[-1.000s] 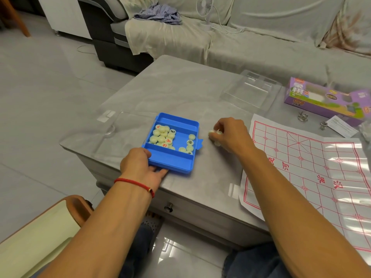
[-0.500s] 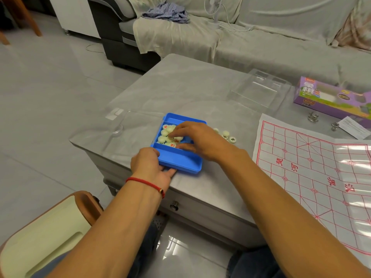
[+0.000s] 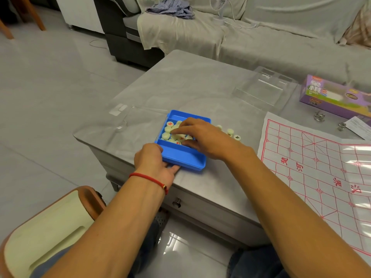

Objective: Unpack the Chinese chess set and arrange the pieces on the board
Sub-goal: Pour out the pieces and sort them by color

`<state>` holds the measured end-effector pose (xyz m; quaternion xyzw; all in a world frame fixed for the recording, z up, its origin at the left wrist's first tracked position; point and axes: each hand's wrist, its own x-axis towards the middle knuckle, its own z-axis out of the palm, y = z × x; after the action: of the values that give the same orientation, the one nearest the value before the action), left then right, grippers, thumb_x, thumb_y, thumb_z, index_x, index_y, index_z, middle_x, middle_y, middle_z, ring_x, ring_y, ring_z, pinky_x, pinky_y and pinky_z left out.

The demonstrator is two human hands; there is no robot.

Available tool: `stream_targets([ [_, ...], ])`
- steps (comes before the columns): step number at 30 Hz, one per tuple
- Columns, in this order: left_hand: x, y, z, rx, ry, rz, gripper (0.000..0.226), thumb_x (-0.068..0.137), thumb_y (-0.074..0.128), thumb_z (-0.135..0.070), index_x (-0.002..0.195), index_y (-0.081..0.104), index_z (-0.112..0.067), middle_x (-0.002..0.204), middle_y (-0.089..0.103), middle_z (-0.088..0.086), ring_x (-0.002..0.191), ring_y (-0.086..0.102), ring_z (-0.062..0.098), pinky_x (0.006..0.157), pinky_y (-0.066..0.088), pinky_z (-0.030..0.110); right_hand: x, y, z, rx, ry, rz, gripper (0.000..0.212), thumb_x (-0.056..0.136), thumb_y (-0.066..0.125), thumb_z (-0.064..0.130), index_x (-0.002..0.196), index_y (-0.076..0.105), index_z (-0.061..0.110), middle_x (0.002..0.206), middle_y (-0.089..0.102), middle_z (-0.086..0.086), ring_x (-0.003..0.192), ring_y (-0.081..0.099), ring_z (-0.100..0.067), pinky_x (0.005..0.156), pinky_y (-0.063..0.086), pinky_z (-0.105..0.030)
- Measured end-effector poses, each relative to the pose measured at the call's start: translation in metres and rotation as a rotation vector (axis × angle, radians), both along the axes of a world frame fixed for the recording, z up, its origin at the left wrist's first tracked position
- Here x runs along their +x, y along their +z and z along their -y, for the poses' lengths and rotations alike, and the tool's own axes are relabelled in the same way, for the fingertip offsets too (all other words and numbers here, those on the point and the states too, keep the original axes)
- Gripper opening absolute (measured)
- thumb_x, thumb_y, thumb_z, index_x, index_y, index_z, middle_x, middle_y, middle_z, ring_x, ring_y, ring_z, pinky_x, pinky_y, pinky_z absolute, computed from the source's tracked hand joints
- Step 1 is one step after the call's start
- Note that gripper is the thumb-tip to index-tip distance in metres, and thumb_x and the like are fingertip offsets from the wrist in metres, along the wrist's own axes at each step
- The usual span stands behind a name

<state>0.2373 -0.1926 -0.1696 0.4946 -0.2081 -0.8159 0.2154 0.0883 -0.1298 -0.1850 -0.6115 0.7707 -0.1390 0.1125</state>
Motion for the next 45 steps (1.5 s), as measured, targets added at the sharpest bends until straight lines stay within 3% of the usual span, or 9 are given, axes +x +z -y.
stream_targets([
  [6,-0.001,-0.002,0.002,-0.001,-0.006,0.015,0.018,0.091,0.040,0.001,0.096,0.055,-0.009,0.102,0.064,0.019,0.090,0.066,0.035,0.067,0.055,0.051,-0.003,-0.002,-0.003,-0.065,-0.064,0.017,0.028,0.091,0.069,0.028,0.118,0.066,0.024,0.107,0.059,0.001,0.085,0.051,-0.010,0.082,0.047,-0.031],
  [15,-0.002,-0.001,-0.001,-0.007,0.005,0.012,0.017,0.091,0.041,0.002,0.094,0.053,-0.010,0.100,0.063,0.019,0.086,0.065,0.035,0.068,0.056,0.052,-0.008,-0.001,-0.002,-0.026,-0.104,0.020,0.028,0.087,0.074,0.024,0.113,0.065,0.022,0.105,0.048,0.006,0.082,0.052,-0.009,0.080,0.048,-0.028],
  [23,-0.002,-0.002,0.000,-0.014,0.005,0.020,0.015,0.091,0.042,0.001,0.094,0.053,-0.010,0.101,0.063,0.019,0.087,0.065,0.035,0.068,0.056,0.052,-0.007,0.000,-0.006,-0.062,-0.148,0.142,0.025,0.084,0.077,0.027,0.107,0.067,0.022,0.100,0.046,0.009,0.078,0.054,-0.001,0.067,0.039,-0.009],
  [28,-0.002,-0.002,-0.001,-0.012,0.002,0.012,0.016,0.090,0.042,0.000,0.094,0.054,-0.010,0.102,0.063,0.018,0.087,0.065,0.034,0.071,0.056,0.052,-0.006,0.001,-0.007,-0.069,-0.108,0.182,0.023,0.085,0.077,0.026,0.104,0.066,0.022,0.106,0.060,0.007,0.084,0.058,-0.006,0.078,0.052,-0.025],
  [34,-0.002,-0.003,0.000,-0.009,0.006,0.027,0.017,0.090,0.043,0.000,0.096,0.055,-0.011,0.103,0.064,0.017,0.088,0.065,0.034,0.071,0.056,0.053,-0.006,0.004,-0.004,-0.044,-0.045,0.133,0.035,0.089,0.072,0.026,0.122,0.062,0.027,0.108,0.058,0.008,0.082,0.055,-0.006,0.076,0.048,-0.023],
  [39,-0.002,-0.002,-0.001,-0.015,0.006,0.020,0.016,0.091,0.043,-0.001,0.097,0.055,-0.011,0.104,0.063,0.016,0.090,0.065,0.033,0.079,0.056,0.055,-0.008,0.000,-0.004,-0.048,-0.026,0.050,0.018,0.090,0.069,0.037,0.105,0.066,0.029,0.098,0.054,0.005,0.077,0.051,-0.005,0.073,0.045,-0.026],
  [45,-0.002,0.002,-0.004,-0.018,0.008,0.012,0.016,0.091,0.041,-0.002,0.096,0.054,-0.010,0.100,0.064,0.016,0.087,0.066,0.032,0.070,0.056,0.051,-0.012,0.005,-0.005,-0.091,-0.061,0.059,0.021,0.085,0.074,0.041,0.100,0.067,0.028,0.091,0.053,0.009,0.073,0.051,-0.003,0.068,0.041,-0.021],
])
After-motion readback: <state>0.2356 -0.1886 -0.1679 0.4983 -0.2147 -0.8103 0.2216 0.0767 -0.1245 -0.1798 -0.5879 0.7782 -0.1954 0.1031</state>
